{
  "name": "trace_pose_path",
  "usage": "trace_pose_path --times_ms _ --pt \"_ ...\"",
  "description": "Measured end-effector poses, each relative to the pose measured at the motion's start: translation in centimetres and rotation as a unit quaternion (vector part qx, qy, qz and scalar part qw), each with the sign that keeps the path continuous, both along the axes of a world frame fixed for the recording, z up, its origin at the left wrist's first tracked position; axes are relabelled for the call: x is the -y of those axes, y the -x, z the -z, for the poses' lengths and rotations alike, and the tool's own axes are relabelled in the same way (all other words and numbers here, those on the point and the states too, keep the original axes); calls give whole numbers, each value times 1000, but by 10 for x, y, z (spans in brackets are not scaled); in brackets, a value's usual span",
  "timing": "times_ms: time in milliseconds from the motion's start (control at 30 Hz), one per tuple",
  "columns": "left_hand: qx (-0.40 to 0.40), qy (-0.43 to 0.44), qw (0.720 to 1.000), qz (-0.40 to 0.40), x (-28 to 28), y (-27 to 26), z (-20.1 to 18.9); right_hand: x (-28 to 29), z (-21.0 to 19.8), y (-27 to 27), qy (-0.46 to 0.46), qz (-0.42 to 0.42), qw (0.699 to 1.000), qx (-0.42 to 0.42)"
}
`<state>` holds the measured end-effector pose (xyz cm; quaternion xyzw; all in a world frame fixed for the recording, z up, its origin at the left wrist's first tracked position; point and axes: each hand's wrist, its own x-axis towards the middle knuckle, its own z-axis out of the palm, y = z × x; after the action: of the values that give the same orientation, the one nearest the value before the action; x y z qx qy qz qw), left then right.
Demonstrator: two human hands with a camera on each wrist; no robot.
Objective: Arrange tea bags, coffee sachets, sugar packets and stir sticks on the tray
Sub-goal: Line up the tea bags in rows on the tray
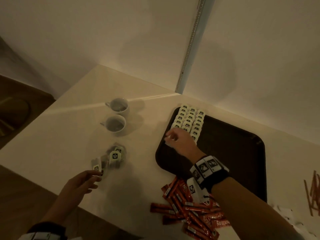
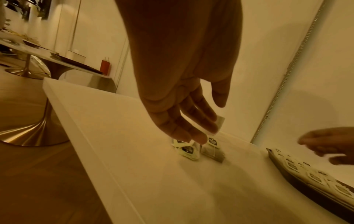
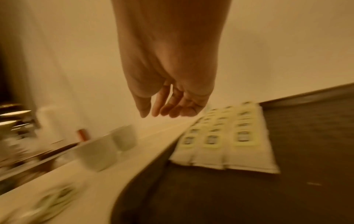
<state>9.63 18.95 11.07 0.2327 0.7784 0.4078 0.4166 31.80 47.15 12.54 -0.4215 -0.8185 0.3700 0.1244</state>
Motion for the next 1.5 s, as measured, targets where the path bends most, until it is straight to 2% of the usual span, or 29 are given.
trace_pose_path --times_ms 100,200,267,367,467,733,900,967,1033,1100,1200,1300,1400,1500 --pt "13 13 1000 4 6 -2 2 36 6 52 53 -162 984 54" --pt "19 15 1000 11 13 -6 -2 63 22 98 69 -224 963 130" --pt "21 15 1000 8 18 -9 -6 77 31 119 56 -222 960 163" --pt "18 12 1000 3 26 -12 -8 89 44 136 21 -158 968 192" --pt "18 7 1000 -6 34 -13 -11 95 53 144 -4 -136 969 208" --pt "25 -4 999 -25 45 -11 -15 87 57 137 82 -105 990 45" --pt "35 -39 998 -25 28 -10 -27 66 30 121 121 -133 984 2" --pt "63 -65 995 -47 12 -9 -34 57 10 114 165 -160 973 -13" --pt "153 -113 978 -90 -10 -8 -42 49 -15 106 193 -210 958 -12" --pt "266 -144 948 -97 -35 -8 -54 41 -42 99 181 -269 946 1" --pt "361 -136 922 -14 -73 -11 -77 33 -75 93 127 -327 936 21" --pt "383 -124 912 85 -105 -20 -96 27 -98 87 106 -345 932 35" --pt "393 -126 900 137 -125 -29 -103 18 -109 76 86 -317 944 20" --pt "378 -120 906 150 -138 -37 -104 10 -110 62 54 -260 963 -33"
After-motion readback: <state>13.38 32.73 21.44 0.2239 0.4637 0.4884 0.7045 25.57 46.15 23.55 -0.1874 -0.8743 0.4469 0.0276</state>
